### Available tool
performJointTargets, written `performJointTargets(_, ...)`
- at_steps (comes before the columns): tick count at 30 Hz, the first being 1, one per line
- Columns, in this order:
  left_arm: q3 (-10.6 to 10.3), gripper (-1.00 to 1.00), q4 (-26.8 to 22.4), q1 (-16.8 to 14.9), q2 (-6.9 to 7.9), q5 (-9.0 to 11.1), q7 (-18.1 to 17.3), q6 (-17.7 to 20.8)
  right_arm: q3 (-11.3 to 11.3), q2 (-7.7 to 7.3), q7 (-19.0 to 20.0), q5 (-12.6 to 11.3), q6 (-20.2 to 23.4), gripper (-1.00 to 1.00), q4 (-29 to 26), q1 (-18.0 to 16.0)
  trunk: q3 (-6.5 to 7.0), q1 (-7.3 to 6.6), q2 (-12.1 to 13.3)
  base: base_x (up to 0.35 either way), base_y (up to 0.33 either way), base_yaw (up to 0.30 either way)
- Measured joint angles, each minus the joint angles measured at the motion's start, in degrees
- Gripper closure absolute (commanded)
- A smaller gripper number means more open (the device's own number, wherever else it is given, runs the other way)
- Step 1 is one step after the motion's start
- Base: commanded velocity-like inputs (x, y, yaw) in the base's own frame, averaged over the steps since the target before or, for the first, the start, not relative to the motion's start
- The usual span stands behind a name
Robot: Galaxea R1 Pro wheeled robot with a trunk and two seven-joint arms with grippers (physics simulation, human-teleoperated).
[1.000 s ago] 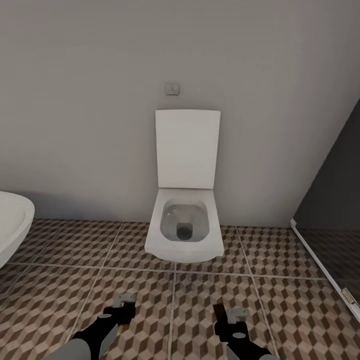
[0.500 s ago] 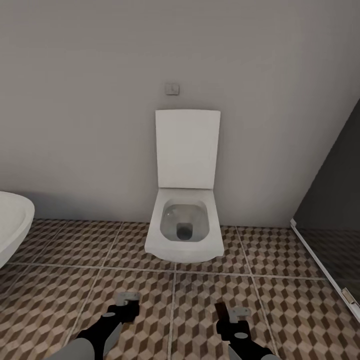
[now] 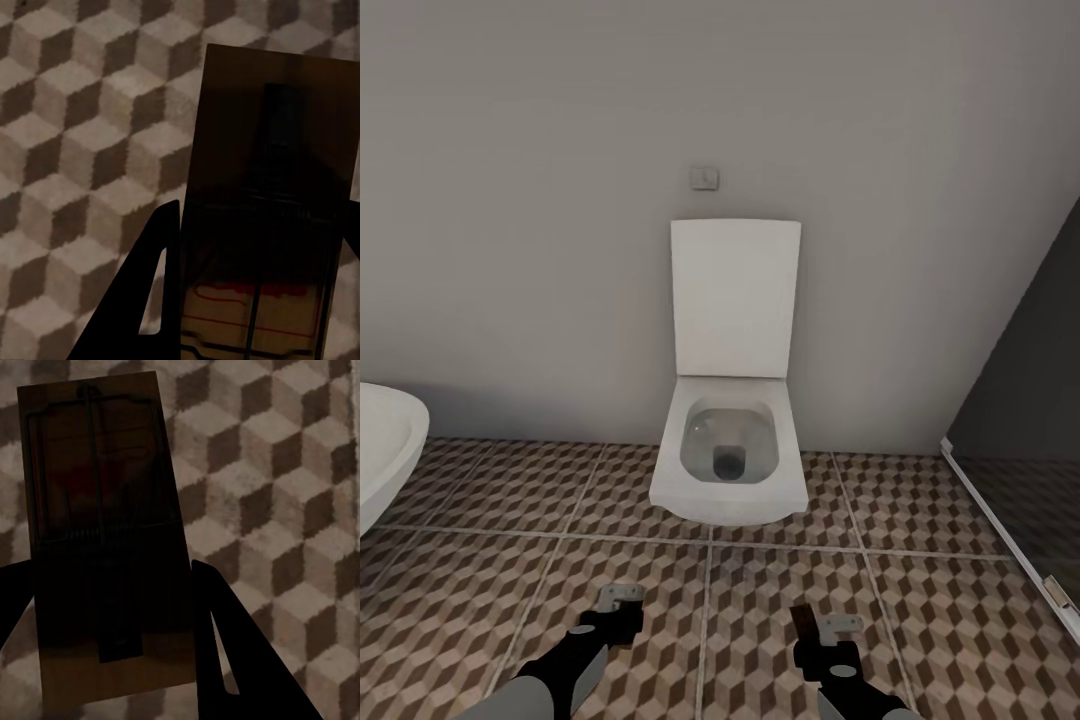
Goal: Take the four mousetraps from the cabinet in the bathroom and place them on the bathroom floor. Make sure all four end up on the same floor surface, and ensure that at least two of them are either under or directly next to the same bathroom sink.
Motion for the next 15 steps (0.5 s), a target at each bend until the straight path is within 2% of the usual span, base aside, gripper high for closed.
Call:
performJointTargets(2, 0.0, 1.00, 0.0, 0.0, -0.05, 0.0, 0.2, 0.0, 0.0, 0.02, 0.0, 0.0, 0.0, 1.00, 0.0, 0.0, 0.00, 0.00, 0.0, 0.000, 0.000, 0.000)
performJointTargets(15, 0.0, 1.00, 0.0, 0.0, -0.12, 0.0, 0.0, -0.2, 0.0, 0.02, 0.0, 0.1, 0.0, 1.00, 0.0, 0.0, -2.88, 0.34, -0.2, 0.000, 0.000, 0.000)
